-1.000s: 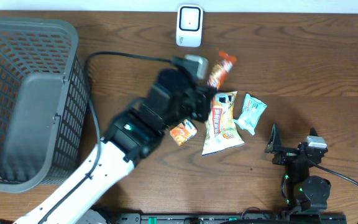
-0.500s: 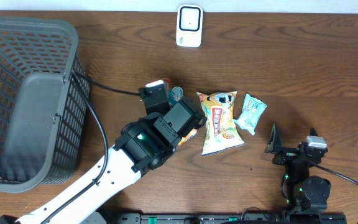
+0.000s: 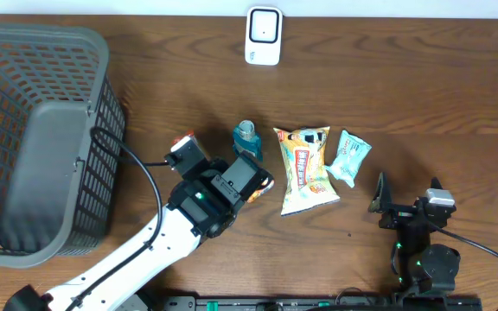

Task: Scan the item barcode
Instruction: 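Lift the chocolate bar out and carry it toward the table center, then lay the chocolate bar left of the orange packet and release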

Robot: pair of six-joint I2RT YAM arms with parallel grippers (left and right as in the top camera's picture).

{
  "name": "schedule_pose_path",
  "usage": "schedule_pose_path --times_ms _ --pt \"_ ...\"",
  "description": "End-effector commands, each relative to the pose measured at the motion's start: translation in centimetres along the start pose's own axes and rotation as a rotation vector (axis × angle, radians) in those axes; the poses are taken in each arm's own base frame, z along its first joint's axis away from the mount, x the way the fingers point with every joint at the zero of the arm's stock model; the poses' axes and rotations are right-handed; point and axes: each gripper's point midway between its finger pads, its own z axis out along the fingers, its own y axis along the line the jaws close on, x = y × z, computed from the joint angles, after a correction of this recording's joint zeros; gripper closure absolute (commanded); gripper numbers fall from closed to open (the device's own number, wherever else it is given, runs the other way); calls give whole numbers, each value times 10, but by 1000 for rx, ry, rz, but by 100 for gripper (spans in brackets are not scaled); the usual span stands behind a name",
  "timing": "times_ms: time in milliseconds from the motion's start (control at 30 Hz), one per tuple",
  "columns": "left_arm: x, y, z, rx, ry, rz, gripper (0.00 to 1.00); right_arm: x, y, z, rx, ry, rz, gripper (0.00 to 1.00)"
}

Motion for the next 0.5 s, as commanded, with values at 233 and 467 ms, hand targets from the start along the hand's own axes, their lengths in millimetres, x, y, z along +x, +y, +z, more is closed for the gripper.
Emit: schedule_pose_path --times_ms 233,467 --pt "23 5 39 -11 -25 217 93 1 3 0 -10 0 -14 1" --pt "51 5 67 -47 36 294 93 1 3 0 -10 0 -14 1"
